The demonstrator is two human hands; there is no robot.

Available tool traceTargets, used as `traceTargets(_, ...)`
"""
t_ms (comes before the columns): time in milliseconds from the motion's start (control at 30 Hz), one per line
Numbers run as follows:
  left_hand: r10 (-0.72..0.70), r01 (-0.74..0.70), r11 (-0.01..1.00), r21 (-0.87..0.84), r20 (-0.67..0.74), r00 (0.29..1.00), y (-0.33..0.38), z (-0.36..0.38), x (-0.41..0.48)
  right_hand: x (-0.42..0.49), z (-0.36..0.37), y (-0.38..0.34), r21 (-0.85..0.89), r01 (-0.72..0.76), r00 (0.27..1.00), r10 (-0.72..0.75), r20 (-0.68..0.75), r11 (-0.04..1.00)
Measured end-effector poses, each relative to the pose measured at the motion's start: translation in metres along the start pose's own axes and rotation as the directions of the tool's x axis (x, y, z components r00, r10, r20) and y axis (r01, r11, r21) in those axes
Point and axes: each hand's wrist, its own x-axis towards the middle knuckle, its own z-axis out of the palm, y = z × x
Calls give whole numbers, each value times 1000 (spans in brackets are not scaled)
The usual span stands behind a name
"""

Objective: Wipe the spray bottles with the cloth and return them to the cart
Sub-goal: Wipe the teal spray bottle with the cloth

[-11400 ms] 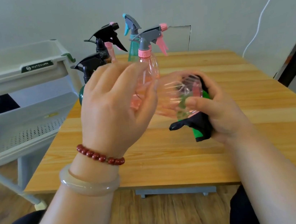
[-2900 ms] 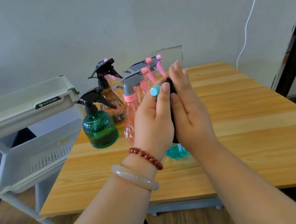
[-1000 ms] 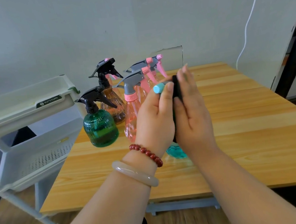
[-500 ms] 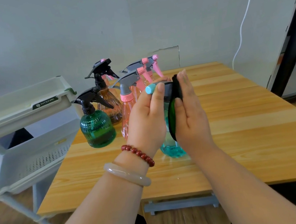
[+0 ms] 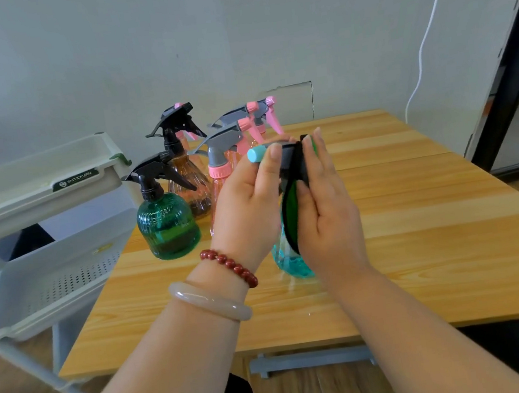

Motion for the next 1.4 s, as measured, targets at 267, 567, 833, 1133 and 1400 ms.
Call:
traceTargets(267,66,-73,992,-102,-73,995,5,-18,4,25,-21,-4,14,2,979,1,-204,1000)
traceTargets(567,114,-122,990,-74,-96,989,3,-6,2,38,-12,-13,-84,29,995,-36,-89,996)
traceTargets(833,102,-107,993,-42,-106,989,2,-6,5,35,-30,10,-40,-462,883,456,-106,886)
traceTargets(1133,103,-108,993,-40,-99,990,5,-6,3,56,-23,-15,-171,-251,965,260,32,953)
traceTargets(1400,98,-100,992,-73,-31,995,3,-15,8,38,-33,12,88,-563,821,568,-52,822)
